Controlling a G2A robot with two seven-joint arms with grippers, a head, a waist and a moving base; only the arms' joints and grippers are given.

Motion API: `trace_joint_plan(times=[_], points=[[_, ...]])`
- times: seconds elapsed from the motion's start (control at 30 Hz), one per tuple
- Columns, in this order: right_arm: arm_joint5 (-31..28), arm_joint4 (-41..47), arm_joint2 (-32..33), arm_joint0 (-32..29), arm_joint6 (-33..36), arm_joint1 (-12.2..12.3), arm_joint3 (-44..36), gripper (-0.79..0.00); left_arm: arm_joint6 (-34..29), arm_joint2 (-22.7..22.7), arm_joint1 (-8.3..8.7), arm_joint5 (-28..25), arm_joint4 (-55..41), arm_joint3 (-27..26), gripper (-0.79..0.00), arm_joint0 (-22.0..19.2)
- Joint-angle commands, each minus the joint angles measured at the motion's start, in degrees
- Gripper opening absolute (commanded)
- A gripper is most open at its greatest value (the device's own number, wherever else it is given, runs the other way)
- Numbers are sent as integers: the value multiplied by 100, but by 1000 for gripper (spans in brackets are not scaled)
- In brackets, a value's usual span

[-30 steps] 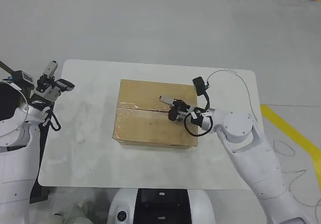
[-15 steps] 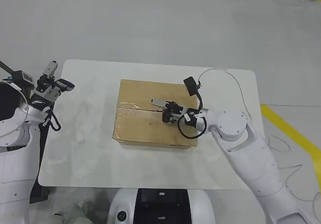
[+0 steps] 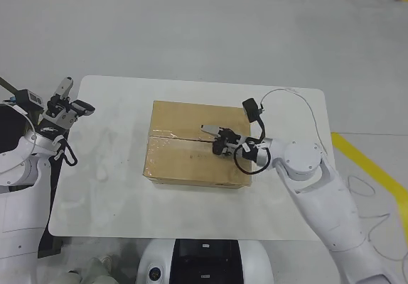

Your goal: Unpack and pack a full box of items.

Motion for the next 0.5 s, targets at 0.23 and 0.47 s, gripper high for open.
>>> trace_joint_plan(times=[0.23, 0.47], points=[[193, -184, 488, -524, 3, 150, -490, 0, 0, 0, 0, 0, 0, 0, 0, 0], [344, -282, 731, -772, 20, 233, -735, 0, 0, 0, 0, 0, 0, 0, 0, 0]])
